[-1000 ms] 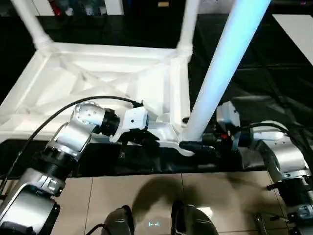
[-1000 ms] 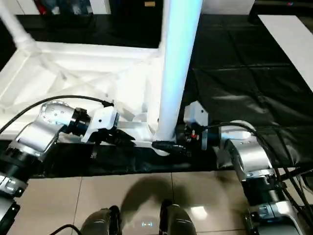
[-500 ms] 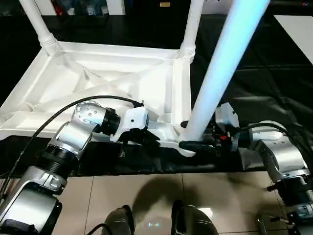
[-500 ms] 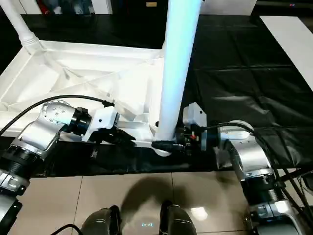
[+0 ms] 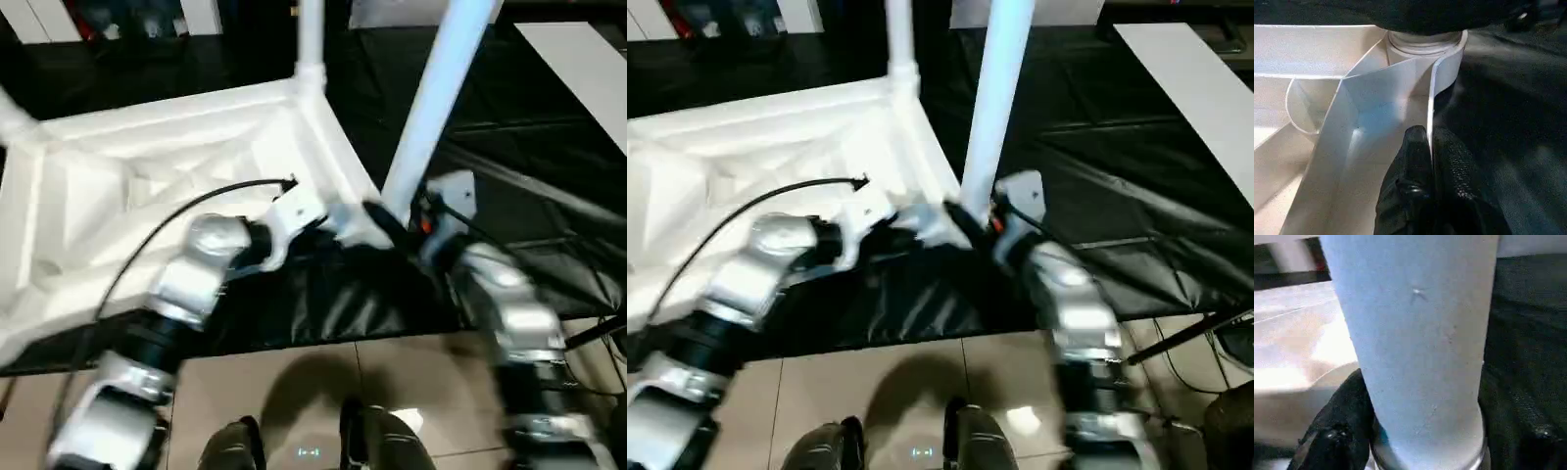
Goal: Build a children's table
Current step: Rotate leg to tighten
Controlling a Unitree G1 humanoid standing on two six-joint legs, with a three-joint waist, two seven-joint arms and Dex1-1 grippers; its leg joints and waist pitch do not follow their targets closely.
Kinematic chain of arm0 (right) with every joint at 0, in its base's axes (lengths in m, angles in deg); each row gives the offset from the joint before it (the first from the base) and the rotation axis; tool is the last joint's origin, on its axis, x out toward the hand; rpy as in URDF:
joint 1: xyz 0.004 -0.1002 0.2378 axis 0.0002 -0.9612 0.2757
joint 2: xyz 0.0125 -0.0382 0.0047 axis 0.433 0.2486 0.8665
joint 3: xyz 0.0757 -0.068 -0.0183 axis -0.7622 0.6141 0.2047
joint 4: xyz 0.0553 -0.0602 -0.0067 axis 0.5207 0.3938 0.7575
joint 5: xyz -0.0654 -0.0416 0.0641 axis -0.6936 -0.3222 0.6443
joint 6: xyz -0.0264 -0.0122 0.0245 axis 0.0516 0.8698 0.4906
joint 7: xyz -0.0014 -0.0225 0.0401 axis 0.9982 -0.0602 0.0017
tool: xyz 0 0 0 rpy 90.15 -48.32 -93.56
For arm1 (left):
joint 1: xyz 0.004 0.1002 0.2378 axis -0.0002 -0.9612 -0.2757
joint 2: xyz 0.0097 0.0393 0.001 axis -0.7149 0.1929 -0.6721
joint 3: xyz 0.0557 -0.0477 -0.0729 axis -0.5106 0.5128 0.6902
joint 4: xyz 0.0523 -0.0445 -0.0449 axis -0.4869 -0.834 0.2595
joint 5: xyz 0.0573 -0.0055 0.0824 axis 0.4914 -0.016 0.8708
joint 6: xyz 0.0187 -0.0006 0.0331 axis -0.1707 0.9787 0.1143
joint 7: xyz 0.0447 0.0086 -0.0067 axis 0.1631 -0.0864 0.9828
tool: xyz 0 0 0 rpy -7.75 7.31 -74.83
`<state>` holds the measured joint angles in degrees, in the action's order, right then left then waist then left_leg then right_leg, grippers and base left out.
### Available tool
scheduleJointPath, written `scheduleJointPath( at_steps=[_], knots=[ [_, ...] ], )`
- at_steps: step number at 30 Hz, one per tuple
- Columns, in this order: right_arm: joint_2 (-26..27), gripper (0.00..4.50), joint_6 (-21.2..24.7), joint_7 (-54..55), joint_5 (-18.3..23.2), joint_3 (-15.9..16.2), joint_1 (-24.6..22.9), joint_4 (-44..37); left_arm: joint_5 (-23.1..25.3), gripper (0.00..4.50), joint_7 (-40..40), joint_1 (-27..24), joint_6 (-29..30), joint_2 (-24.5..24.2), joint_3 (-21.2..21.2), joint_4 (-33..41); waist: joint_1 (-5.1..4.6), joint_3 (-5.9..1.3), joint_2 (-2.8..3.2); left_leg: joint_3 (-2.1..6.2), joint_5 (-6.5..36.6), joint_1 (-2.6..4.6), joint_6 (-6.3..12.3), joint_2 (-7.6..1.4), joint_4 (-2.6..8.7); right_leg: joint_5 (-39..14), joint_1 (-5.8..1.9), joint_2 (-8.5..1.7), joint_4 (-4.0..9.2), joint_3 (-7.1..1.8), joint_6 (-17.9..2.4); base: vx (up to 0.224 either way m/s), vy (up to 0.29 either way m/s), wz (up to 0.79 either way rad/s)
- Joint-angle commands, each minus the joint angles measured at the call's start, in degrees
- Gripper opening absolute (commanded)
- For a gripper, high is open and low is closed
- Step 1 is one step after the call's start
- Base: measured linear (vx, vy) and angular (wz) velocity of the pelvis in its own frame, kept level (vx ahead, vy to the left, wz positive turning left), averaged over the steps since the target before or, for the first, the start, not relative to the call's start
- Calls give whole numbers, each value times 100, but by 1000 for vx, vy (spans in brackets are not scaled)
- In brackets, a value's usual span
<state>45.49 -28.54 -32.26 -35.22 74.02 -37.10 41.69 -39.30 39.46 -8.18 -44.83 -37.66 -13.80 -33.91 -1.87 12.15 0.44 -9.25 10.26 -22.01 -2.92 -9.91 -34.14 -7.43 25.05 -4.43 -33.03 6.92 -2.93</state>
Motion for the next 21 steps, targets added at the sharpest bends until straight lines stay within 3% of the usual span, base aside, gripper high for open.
scheduleJointPath(
  at_steps=[1, 3, 6, 9, 14, 18, 21],
  knots=[
    [539, 265, 182, -129, 200, 562, -3, 202, -216, 0, 392, 31, 58, 476, -176, 375, 31, -515, -75, 105, 799, 26, 569, -216, 364, -2745, -402, -459, 497, -341, -557, 0, 0, 0],
    [503, 335, 20, -135, 94, 616, 8, 235, -186, 0, 410, 31, 131, 466, -206, 440, 18, -538, -88, 103, 733, 6, 670, -228, 361, -2345, -417, -447, 446, -353, -679, 0, 0, 0],
    [392, 348, -9, -215, 95, 562, -24, 242, -145, 0, 341, 44, 122, 355, -198, 448, 16, -544, -81, 98, 652, -12, 805, -221, 355, -1995, -435, -443, 406, -360, -825, 0, 0, 0],
    [226, 377, -96, -280, 23, 462, -53, 246, -118, 0, 165, -6, 51, 207, -188, 468, 16, -532, -64, 94, 711, -3, 831, -225, 358, -2015, -437, -442, 416, -357, -886, 0, 0, 0],
    [-231, 422, -96, -928, 402, 220, -193, 51, -236, 0, -290, -208, -425, -172, -199, 412, 21, -537, -59, 93, 788, -3, 873, -228, 355, -2016, -454, -447, 423, -365, -896, 0, 0, 0],
    [-1088, 442, -317, -2304, 496, 485, -372, -200, -353, 0, -986, -300, -885, -676, -218, 170, 76, -520, -52, 95, 821, -1, 888, -229, 364, -2201, -457, -441, 442, -364, -821, 0, 0, 0],
    [-1385, 442, -476, -2786, 477, 582, -366, -178, -484, 0, -1424, -314, -1121, -889, -226, 86, 85, -521, -60, 92, 881, 23, 856, -245, 372, -2293, -437, -448, 447, -373, -829, 0, 0, 0]
  ],
)
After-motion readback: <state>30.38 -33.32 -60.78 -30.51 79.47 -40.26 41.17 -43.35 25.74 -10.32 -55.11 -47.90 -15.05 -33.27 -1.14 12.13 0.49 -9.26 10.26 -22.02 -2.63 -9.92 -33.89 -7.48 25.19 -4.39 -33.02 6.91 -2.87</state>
